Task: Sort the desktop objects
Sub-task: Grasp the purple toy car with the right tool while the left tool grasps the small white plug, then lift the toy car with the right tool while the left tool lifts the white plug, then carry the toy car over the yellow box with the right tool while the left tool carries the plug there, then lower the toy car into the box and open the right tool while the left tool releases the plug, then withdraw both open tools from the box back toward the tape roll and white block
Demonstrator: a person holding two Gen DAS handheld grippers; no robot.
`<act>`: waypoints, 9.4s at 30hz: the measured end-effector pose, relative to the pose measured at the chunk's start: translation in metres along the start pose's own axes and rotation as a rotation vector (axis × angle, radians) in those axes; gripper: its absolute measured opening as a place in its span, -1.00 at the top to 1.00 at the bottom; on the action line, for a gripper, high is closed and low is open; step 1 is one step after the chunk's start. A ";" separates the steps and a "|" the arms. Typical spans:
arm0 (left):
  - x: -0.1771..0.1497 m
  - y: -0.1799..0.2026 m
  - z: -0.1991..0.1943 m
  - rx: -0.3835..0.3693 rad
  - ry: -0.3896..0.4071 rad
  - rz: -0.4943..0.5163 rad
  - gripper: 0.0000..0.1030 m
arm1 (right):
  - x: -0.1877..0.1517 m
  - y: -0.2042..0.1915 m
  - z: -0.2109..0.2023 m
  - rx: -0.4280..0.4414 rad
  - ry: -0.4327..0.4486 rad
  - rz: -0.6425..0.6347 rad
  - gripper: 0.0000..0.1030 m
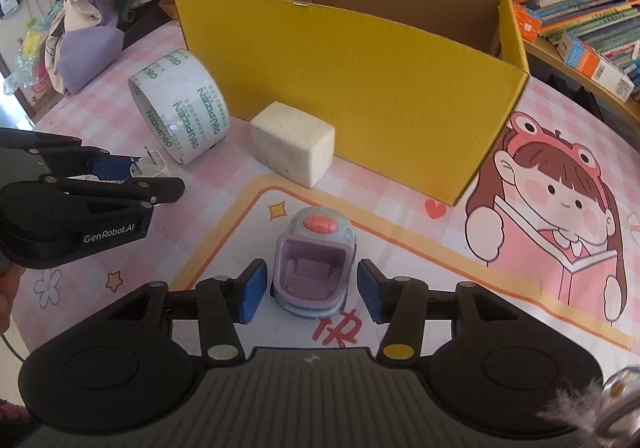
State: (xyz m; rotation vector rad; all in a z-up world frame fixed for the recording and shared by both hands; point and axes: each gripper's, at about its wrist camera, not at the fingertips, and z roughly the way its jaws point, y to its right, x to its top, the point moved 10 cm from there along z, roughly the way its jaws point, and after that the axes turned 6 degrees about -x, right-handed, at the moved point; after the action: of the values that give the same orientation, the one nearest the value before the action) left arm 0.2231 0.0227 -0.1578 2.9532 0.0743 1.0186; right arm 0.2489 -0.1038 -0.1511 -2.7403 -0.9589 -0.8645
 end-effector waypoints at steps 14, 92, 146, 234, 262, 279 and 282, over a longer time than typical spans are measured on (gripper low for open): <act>-0.001 0.002 -0.008 -0.022 0.016 -0.015 0.47 | 0.003 0.001 0.004 -0.009 -0.013 0.014 0.23; -0.002 0.042 -0.117 -0.230 0.204 0.126 0.47 | -0.042 -0.014 -0.098 -0.077 0.055 0.202 0.23; 0.173 0.021 -0.033 -0.091 0.287 0.176 0.47 | 0.188 0.090 -0.043 -0.026 0.239 -0.030 0.23; 0.115 0.010 -0.116 -0.124 0.326 0.122 -0.57 | 0.113 0.077 -0.118 -0.019 0.271 0.153 -0.15; -0.023 -0.022 -0.120 -0.179 0.144 0.157 -0.60 | -0.029 -0.033 -0.105 -0.156 0.126 0.319 -0.39; -0.036 -0.032 -0.114 -0.178 0.112 0.141 -0.60 | -0.032 -0.057 -0.097 -0.169 0.089 0.284 -0.69; -0.036 -0.034 -0.114 -0.179 0.112 0.136 -0.61 | -0.030 -0.058 -0.097 -0.169 0.091 0.283 -0.69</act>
State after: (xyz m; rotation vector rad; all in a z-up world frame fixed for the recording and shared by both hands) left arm 0.1231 0.0554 -0.0917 2.7699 -0.2076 1.1409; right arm 0.1482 -0.1008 -0.0916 -2.8494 -0.4847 -1.0466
